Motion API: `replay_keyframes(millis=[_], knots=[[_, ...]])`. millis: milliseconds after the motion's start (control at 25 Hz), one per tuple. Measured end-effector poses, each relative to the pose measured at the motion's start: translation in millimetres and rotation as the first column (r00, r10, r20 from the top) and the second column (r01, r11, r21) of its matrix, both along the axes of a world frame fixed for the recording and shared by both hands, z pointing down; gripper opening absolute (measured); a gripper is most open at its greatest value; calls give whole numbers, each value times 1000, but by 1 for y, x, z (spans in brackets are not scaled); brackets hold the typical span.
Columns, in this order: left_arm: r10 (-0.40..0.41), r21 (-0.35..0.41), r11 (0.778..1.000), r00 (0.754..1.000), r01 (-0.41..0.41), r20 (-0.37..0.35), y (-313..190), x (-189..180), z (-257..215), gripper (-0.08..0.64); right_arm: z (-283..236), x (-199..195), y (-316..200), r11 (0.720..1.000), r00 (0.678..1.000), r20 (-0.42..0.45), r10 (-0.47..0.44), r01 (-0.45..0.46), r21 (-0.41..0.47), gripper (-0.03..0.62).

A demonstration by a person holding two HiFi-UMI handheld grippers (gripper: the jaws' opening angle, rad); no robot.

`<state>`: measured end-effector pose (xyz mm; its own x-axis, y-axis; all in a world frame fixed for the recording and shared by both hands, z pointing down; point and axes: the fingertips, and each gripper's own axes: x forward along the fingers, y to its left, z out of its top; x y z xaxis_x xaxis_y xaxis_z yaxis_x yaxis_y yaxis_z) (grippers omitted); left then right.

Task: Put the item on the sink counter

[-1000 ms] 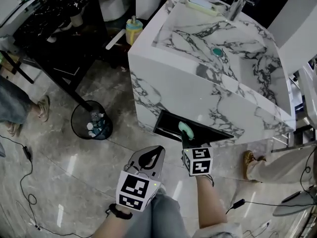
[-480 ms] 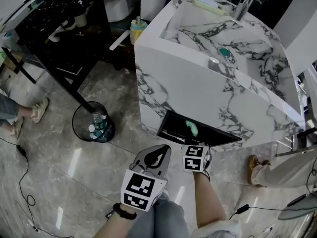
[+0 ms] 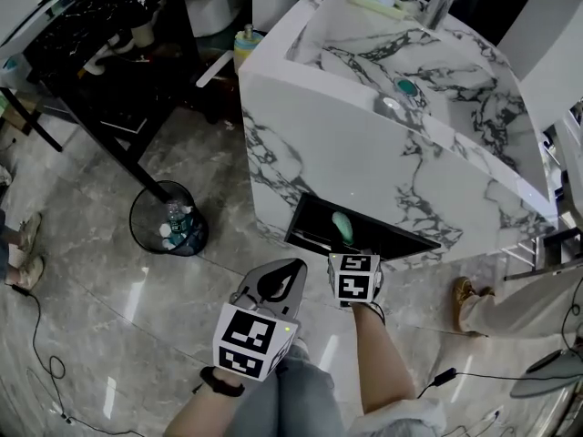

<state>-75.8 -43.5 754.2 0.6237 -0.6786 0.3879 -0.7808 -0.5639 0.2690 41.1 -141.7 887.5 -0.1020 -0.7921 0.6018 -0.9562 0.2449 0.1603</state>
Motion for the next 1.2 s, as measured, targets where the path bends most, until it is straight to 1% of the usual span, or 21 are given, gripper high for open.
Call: replay_keyframes(millis=[120, 280, 440, 560, 680, 880, 1200], knots=[[-7, -7, 1000, 1000, 7, 0, 2, -3, -1, 17, 6, -6, 3, 999, 1000, 19, -13, 14, -46, 213], [-12, -13, 1000, 1000, 12, 3, 2, -5, -4, 18, 3, -8, 4, 999, 999, 53, -6, 9, -50, 224], [-17, -17, 1000, 1000, 17, 8, -2, -6, -12, 17, 0, -13, 8, 997, 997, 76, -12, 18, -78, 233], [-20, -9, 1000, 1000, 20, 18, -6, -5, -23, 17, -12, -15, 7, 997, 995, 96, -3, 11, -77, 236], [-24, -14, 1000, 999, 24, 22, -8, -2, -38, 17, -36, -19, 9, 997, 991, 137, 6, 4, -73, 236], [-16, -25, 1000, 1000, 16, 27, -5, 9, -84, 17, -79, -24, 27, 992, 984, 181, 3, 19, -123, 236], [-18, -42, 999, 999, 19, 30, -5, 10, -178, 17, -168, -21, 60, 979, 967, 250, 56, -3, -206, 235]])
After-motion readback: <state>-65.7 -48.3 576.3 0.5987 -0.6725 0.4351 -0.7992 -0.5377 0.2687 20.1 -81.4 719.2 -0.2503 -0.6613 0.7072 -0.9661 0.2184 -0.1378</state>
